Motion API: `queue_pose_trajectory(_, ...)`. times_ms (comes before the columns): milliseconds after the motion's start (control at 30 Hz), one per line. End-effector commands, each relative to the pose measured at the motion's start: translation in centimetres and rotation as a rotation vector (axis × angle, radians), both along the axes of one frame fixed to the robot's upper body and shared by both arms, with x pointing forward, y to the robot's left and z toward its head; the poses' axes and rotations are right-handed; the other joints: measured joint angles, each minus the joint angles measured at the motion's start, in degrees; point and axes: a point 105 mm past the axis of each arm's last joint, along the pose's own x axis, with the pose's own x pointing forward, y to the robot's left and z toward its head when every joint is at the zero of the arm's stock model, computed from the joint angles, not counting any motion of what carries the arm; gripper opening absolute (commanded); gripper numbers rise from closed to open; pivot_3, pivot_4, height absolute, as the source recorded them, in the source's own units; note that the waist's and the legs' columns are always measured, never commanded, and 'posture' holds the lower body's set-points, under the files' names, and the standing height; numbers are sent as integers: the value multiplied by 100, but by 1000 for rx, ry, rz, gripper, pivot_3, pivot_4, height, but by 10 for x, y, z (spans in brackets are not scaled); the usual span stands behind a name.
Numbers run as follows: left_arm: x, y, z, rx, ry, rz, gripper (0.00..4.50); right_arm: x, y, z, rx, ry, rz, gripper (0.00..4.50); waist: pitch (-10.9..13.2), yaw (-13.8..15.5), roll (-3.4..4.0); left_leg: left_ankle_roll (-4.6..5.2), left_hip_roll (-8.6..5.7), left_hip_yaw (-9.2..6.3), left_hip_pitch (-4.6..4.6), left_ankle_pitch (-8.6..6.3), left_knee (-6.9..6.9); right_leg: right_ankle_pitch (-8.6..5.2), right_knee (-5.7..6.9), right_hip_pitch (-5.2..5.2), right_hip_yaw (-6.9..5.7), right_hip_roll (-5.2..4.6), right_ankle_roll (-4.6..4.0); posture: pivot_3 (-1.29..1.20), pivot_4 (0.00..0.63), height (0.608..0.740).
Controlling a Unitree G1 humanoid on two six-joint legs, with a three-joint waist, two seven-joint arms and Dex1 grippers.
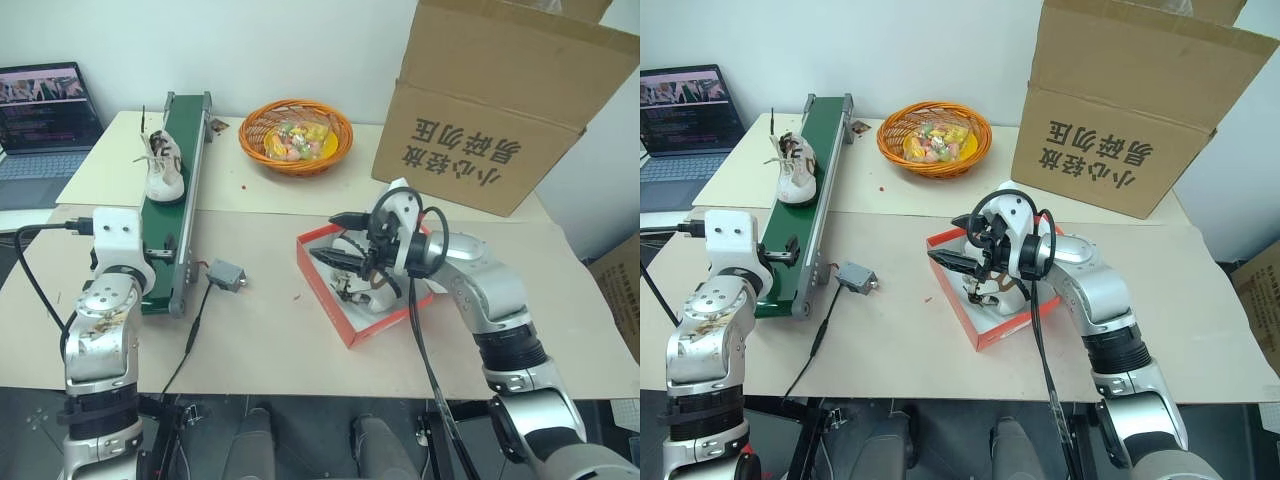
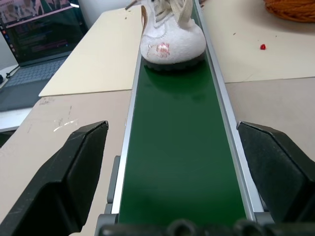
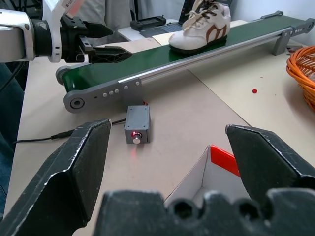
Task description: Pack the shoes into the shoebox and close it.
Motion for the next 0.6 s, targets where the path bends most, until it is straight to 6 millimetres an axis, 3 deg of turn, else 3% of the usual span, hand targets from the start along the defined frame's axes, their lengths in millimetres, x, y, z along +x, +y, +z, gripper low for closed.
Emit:
queue_pose_trajectory(33,-2,4,10,-1,-12,23,4500,-2,-4,16,41,-59,-6,4425,0,-3,0,0,0,0,0,0,-1,0,0,-1,0,0,0,0,150,721)
queue_pose_trajectory(267,-2,1,10,-27,51,31,4500,-3,-3,17,48,-59,-4,4425,0,-2,0,0,0,0,0,0,0,0,0,0,0,0,0,0,150,721)
queue_pose_trajectory(533,0,-1,31,-22,68,24,4500,-5,-3,18,63,-56,-8,4425,0,-4,0,0,0,-2,-1,0,0,0,0,0,-2,0,0,0,150,721)
queue_pose_trajectory(600,-1,2,22,-34,100,38,4500,-5,-3,20,72,-57,-11,4425,0,-5,0,0,0,-2,0,0,-2,0,0,-1,-1,1,0,0,150,721)
